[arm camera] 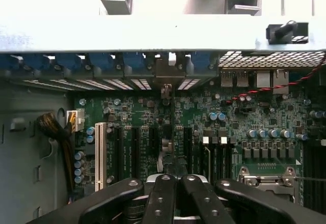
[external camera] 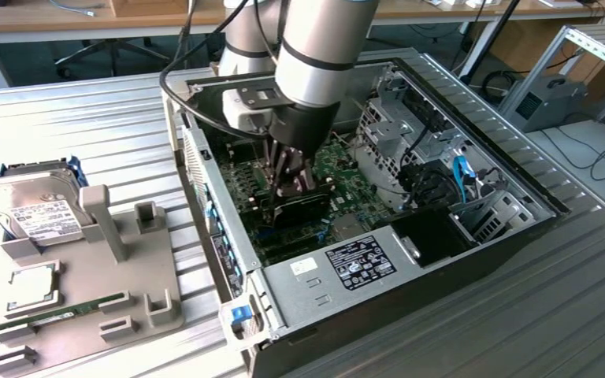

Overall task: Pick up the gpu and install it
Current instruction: 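Press down on the gpu until it lock into place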

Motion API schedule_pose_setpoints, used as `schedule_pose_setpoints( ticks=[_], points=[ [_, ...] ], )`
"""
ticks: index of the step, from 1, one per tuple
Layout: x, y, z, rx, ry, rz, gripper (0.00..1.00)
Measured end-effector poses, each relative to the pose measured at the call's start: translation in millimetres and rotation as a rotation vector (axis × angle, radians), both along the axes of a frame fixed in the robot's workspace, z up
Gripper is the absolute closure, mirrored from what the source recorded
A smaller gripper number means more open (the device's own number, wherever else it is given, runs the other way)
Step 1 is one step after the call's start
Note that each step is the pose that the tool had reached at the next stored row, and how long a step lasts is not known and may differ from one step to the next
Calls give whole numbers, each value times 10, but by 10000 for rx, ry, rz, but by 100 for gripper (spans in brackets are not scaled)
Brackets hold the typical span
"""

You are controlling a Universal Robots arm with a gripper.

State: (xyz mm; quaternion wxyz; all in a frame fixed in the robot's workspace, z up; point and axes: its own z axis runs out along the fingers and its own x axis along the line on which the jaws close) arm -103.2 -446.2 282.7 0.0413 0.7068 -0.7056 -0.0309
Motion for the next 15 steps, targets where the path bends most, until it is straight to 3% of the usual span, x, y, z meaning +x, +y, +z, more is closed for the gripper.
schedule_pose_setpoints(
  ticks=[6,11,15],
  points=[
    [78,28,57,-2,1,0,89],
    [206,50,62,-2,10,0,89],
    [227,51,65,-3,23,0,89]
  ],
)
